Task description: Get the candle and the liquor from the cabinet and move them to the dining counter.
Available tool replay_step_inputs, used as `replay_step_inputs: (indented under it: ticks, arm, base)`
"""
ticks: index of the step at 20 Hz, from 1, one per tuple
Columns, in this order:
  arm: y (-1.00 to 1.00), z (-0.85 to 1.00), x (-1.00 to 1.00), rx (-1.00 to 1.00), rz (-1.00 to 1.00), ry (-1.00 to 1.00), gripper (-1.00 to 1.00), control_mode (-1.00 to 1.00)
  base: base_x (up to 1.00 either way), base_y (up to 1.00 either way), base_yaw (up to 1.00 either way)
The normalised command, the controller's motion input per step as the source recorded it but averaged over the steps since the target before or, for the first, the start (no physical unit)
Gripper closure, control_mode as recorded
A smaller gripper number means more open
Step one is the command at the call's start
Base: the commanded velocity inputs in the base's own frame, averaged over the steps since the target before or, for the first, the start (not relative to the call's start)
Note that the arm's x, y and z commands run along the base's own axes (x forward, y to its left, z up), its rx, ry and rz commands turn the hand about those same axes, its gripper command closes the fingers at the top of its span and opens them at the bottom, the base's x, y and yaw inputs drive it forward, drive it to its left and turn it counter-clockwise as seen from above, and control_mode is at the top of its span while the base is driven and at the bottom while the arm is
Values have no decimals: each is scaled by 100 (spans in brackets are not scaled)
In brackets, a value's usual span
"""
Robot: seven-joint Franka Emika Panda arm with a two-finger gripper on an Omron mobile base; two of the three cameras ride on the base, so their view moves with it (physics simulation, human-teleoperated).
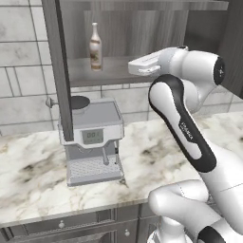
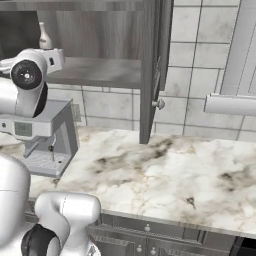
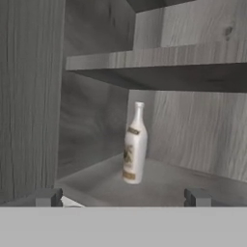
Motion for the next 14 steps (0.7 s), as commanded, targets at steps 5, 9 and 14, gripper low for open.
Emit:
replay_step_inputs:
  ticks: [5,9,14]
  arm:
    - [0,0,40,0,0,0,-100,-100]
    - [0,0,47,0,0,0,-100,-100]
    - [0,0,46,0,0,2,-100,-100]
  base:
    - [0,0,0]
    - [0,0,0]
    - [0,0,0]
